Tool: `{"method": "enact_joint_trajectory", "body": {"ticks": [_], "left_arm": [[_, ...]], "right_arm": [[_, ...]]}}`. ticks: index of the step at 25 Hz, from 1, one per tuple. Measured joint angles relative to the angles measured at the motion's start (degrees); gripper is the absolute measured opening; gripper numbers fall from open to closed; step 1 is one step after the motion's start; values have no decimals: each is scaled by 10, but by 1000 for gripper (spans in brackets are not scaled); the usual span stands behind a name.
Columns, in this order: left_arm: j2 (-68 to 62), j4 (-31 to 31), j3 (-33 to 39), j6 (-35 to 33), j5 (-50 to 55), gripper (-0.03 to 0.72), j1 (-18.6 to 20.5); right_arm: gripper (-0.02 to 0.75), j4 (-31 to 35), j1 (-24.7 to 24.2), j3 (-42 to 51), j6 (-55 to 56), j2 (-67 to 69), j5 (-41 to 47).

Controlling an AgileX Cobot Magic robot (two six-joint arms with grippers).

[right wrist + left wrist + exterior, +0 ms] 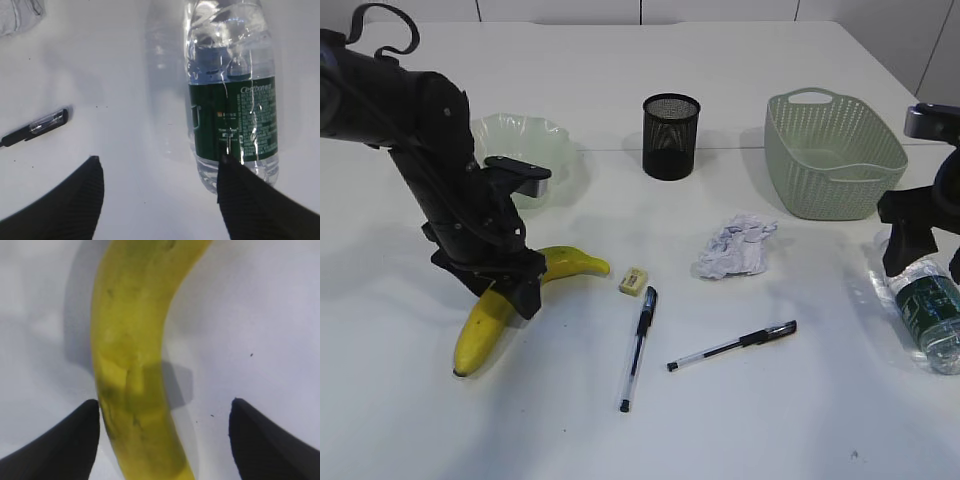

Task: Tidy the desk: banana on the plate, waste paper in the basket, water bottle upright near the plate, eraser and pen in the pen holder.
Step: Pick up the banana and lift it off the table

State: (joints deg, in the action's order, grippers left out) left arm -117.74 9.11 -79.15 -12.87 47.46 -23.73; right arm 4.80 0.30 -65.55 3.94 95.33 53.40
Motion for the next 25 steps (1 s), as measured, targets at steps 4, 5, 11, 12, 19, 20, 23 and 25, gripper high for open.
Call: {"method": "enact_joint_trajectory", "body": {"ticks": [4, 5, 11, 12, 19, 20, 23, 25], "left_arm": [[-1, 0, 0, -6, 0, 568, 0], [-1, 0, 0, -7, 0, 565, 0], [-1, -2, 0, -9, 0, 559, 0], [-1, -2, 0, -9, 0, 556, 0], [-1, -9, 0, -10, 0, 490, 0], [-1, -10, 0, -10, 0, 489, 0], [-1, -13, 0, -10, 0, 485, 0], [-1, -16, 0, -11, 0, 485, 0]], "right_arm": [[528, 0, 0, 0, 0, 0, 0], [528, 0, 0, 0, 0, 0, 0], [528, 0, 0, 0, 0, 0, 0], [528, 0, 0, 0, 0, 0, 0], [528, 0, 0, 0, 0, 0, 0], [528, 0, 0, 0, 0, 0, 0], [528, 0, 0, 0, 0, 0, 0], [528, -1, 0, 0, 0, 0, 0]]}}
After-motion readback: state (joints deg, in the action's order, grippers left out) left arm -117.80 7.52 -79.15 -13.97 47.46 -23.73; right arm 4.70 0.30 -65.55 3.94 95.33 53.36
